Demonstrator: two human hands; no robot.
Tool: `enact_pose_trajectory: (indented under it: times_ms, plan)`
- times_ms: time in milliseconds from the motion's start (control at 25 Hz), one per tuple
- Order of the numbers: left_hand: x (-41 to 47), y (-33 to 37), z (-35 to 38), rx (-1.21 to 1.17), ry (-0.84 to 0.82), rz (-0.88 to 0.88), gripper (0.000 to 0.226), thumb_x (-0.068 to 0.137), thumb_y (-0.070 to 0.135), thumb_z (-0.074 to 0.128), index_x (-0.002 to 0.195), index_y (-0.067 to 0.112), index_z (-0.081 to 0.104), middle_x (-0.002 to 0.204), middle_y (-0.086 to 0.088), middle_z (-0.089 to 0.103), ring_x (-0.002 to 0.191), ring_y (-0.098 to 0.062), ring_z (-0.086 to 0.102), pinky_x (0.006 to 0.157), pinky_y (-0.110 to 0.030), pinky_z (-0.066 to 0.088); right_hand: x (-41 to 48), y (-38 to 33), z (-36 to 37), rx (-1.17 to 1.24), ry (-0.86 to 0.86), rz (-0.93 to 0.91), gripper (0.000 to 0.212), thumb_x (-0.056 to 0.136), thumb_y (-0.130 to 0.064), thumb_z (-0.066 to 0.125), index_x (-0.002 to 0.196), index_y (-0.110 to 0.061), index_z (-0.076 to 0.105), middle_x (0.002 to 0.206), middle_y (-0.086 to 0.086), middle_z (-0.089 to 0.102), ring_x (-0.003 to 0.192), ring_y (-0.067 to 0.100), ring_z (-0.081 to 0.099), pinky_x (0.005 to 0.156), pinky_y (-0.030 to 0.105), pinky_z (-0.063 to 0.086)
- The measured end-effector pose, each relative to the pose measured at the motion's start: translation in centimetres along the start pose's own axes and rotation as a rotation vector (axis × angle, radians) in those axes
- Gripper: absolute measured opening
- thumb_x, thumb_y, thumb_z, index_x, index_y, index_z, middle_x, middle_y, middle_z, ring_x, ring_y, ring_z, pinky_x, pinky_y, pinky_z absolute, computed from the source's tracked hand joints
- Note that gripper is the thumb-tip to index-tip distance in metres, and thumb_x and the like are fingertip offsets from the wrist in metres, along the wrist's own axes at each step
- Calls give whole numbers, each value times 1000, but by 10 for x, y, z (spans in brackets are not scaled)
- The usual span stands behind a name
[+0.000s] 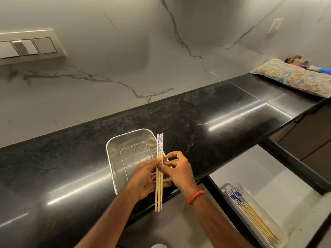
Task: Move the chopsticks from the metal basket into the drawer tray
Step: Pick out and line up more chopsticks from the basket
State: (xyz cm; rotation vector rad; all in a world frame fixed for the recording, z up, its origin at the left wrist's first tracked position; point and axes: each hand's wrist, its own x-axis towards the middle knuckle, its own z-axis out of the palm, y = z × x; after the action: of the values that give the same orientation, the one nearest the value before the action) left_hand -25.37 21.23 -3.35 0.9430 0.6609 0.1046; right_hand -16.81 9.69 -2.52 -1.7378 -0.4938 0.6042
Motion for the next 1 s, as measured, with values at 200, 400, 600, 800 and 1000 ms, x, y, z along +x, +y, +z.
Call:
enact_pose_trajectory:
  times_ms: [200,400,600,800,1000]
  plan:
    - [2,-9,30,46,12,-8,27,98,26,61,110,8,77,112,-23,74,96,-35,76,81,-56,61,-3,9,-31,27,5,14,39,80,-20,83,104,-24,53,87,2,79,76,15,77,75,42,64]
    - [3,-26,65,65,36,-8,27,99,27,59,107,9,78,103,-22,77,93,-36,77,71,-48,62,-10,18,-70,-55,5,14,41,77,-28,84,105,-26,54,87,-1,78,79,9,75,76,33,63]
    - [2,-49,99,77,63,-28,26,99,26,59,107,8,77,96,-21,77,83,-33,77,69,-46,62,-28,31,-102,-32,20,31,41,81,-30,81,111,-30,52,91,-4,77,78,6,75,57,28,61]
    - [-6,-68,127,49,108,0,25,100,22,58,110,6,75,90,-17,79,74,-27,78,60,-41,62,-47,48,-121,19,17,41,41,85,-28,78,119,-24,55,89,-2,78,76,6,75,59,28,62]
    - [-20,-86,153,48,96,-6,26,102,20,55,114,4,71,87,-16,79,71,-26,78,56,-40,61,-66,59,-140,84,-13,58,38,89,-28,74,120,-30,53,65,-16,72,67,0,73,53,15,54]
